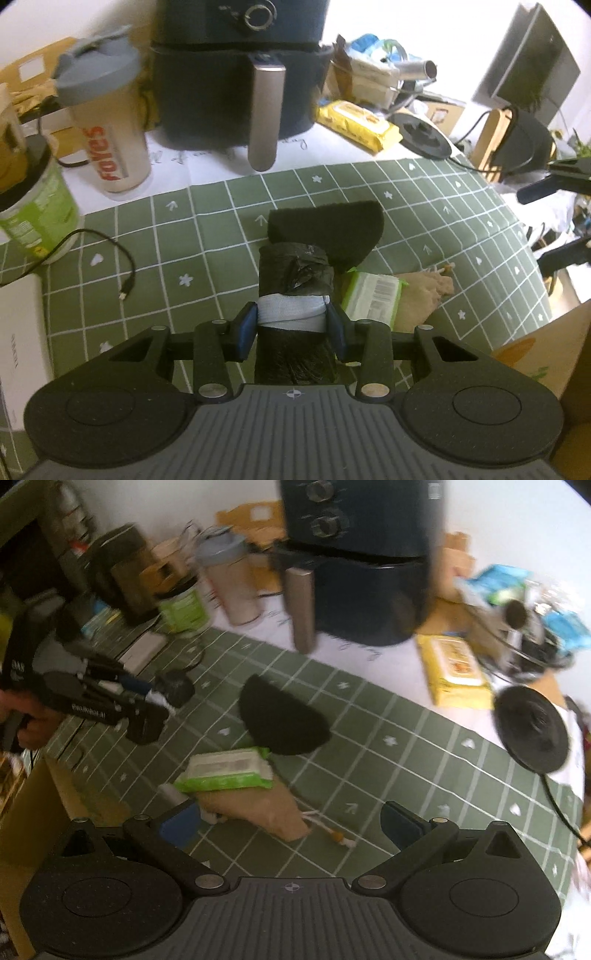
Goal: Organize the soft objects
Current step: 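Grasp the green-edged wipes pack with the right gripper while left holds the black pouch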
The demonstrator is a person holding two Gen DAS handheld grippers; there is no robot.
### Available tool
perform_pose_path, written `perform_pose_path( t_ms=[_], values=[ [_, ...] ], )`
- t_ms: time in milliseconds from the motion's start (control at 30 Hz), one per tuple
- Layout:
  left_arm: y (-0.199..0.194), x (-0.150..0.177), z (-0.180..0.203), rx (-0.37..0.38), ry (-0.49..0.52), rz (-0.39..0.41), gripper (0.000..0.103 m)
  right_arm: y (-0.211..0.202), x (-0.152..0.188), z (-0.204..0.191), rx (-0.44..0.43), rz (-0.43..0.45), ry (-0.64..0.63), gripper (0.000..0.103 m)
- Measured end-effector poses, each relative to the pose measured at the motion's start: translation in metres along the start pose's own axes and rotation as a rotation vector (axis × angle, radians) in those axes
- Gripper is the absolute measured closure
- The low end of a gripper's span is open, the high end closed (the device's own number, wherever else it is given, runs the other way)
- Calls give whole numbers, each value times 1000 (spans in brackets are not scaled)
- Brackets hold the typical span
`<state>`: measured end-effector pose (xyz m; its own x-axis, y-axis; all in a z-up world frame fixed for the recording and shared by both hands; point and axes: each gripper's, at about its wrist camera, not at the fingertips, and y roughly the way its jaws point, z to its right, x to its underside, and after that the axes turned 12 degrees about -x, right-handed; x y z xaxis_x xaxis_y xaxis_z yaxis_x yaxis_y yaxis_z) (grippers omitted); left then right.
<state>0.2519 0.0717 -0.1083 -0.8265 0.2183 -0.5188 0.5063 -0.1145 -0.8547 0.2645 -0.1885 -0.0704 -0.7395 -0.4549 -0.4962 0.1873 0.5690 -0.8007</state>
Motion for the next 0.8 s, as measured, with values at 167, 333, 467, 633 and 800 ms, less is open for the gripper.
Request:
perform_pose_path(
  t_ms=[167,333,467,633,800],
  values=[
    [-19,9,-8,-11,-57,21,63,23,-14,-11,-47,-86,-93,0],
    [-35,20,-15,-19,-104,38,63,52,-30,-22,-92,-178,-165,0],
    [-43,30,-21,-26,-143,42,63,76,-41,-26,-114,-235,-174,1],
    [-54,42,-27,-35,-196,45,63,111,-53,-34,-92,-300,-156,1],
    [-62,53,-32,-43,-242,46,63,139,-61,-44,-80,-335,-139,4]
  ],
)
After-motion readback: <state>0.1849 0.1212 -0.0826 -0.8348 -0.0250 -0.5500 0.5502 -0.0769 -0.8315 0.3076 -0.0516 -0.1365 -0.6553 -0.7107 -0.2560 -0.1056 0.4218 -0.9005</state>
